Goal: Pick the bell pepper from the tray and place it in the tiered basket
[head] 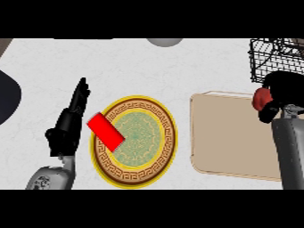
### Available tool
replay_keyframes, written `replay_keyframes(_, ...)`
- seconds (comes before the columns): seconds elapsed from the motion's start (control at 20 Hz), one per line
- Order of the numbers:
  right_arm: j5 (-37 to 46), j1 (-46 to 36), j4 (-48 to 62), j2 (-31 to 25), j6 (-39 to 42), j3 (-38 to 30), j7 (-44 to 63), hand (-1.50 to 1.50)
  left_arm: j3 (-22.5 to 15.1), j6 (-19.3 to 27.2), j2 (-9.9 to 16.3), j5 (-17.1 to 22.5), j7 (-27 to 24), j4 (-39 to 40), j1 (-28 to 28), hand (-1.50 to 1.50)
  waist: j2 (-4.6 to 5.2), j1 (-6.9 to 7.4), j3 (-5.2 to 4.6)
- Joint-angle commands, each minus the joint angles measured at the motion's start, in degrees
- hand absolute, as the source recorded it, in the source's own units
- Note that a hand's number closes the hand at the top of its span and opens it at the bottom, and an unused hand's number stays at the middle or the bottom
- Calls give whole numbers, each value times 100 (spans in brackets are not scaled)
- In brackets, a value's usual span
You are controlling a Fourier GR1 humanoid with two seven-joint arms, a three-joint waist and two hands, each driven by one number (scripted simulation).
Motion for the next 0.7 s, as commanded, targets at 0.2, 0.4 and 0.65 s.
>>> replay_keyframes(0.2, -43, -1328, -1525, 16, 1358, -217, 1107, 150, 0, 8, -27, -52, 38, 16, 10, 0, -22, -54, 9)
replay_keyframes(0.4, -335, -2223, -1508, -349, 1955, -688, 1264, 150, 53, -60, 25, -16, -167, 29, 173, 0, -4, -4, 10)
replay_keyframes(0.65, -562, -2842, -1345, -706, 2326, -987, 1457, 150, -123, 122, -213, -183, 226, -199, 6, 0, 12, 2, 14)
